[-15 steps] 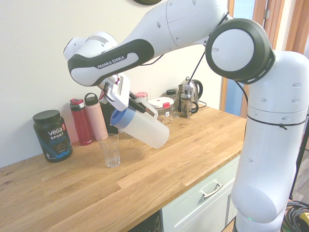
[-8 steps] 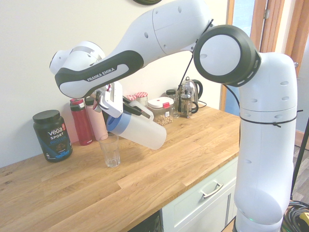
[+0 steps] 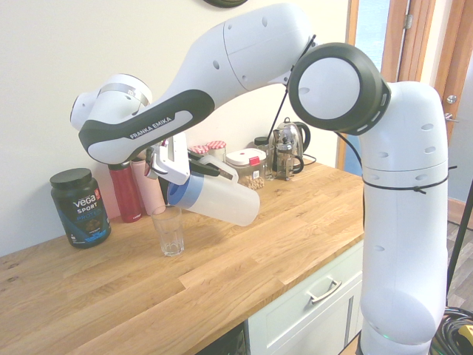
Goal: Pour me some water
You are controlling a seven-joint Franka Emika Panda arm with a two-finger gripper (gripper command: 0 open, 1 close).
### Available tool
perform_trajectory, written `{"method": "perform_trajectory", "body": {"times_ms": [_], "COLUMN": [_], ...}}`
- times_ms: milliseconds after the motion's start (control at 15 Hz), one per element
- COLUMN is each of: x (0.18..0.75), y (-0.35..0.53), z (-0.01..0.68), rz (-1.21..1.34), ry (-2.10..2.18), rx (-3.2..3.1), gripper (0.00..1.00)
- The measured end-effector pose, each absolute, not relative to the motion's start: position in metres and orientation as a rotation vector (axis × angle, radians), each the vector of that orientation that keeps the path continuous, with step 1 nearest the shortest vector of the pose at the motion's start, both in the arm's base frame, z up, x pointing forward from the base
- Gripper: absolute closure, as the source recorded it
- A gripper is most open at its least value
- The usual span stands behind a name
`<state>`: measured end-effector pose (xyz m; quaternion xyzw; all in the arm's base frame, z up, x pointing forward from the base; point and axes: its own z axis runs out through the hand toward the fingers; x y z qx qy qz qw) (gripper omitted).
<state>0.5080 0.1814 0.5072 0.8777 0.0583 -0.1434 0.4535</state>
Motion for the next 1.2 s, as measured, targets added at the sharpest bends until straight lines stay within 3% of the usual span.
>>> {"method": "perform_trajectory", "body": {"times_ms": [800,1200], "x": [0.516,0.479], "y": [0.184,0.144], "z": [0.488,0.572], "rz": [-0.358,-0.172], "ry": [0.147,0.035], "rx": [2.125,2.361], "gripper": [1.00,1.00]}}
